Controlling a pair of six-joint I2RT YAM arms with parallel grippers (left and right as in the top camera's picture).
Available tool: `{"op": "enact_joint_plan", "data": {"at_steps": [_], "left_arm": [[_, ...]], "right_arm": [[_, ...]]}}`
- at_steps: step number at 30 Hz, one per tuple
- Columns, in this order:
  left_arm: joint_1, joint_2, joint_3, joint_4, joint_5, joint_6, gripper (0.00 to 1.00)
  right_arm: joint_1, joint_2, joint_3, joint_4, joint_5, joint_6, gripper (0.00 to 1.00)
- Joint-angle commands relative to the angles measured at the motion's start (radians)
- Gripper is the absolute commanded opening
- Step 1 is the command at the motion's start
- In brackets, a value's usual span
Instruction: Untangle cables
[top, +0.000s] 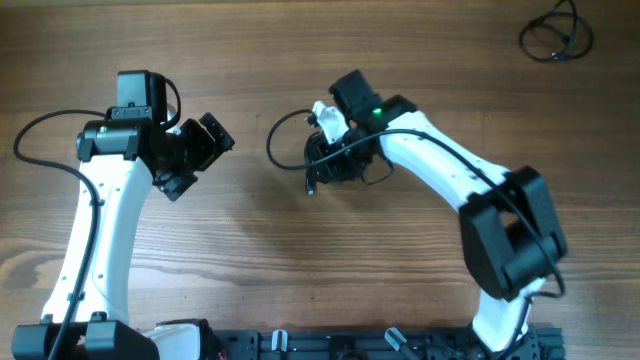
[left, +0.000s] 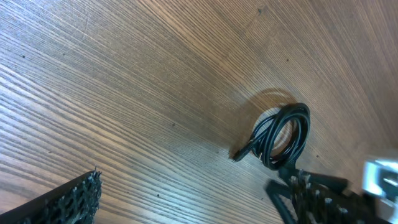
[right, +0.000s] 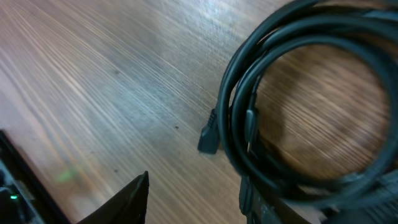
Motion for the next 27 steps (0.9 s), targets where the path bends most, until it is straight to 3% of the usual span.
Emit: {"op": "enact_joint_plan", "data": {"at_steps": [1, 5, 14, 17, 25, 26, 27], "left_arm": [[-0.003, -0.002, 0.002, 0.0, -0.006, 0.02, 1.0], [-0.003, -0.002, 0.002, 0.0, -0.006, 0.02, 1.0], [-0.003, -0.002, 0.002, 0.0, -0.006, 0.02, 1.0], [-0.003, -0.002, 0.002, 0.0, -0.006, 0.02, 1.0], [-0.003, -0.002, 0.002, 0.004, -0.006, 0.02, 1.0], [-0.003, -0.002, 0.002, 0.004, -0.006, 0.02, 1.0], [-0.003, -0.002, 0.002, 0.004, -0.006, 0.02, 1.0]], "right_arm": [[0.003, 0.049, -0.008, 0.027, 0.004, -0.032, 0.46], [0.003, 0.056, -0.008, 0.045, 0.102, -0.041, 0.43], [0.003, 0.056, -0.008, 0.069, 0.126, -0.084, 0.38], [0.003, 0.057, -0.008, 0.069, 0.131, -0.083, 0.3], [0.003, 0.089, -0.008, 0.079, 0.12, -0.083, 0.29], [0.003, 0.089, -0.008, 0.082, 0.119, -0.079, 0.26], [0.003, 0.089, -0.008, 0.084, 0.119, -0.079, 0.15]]}}
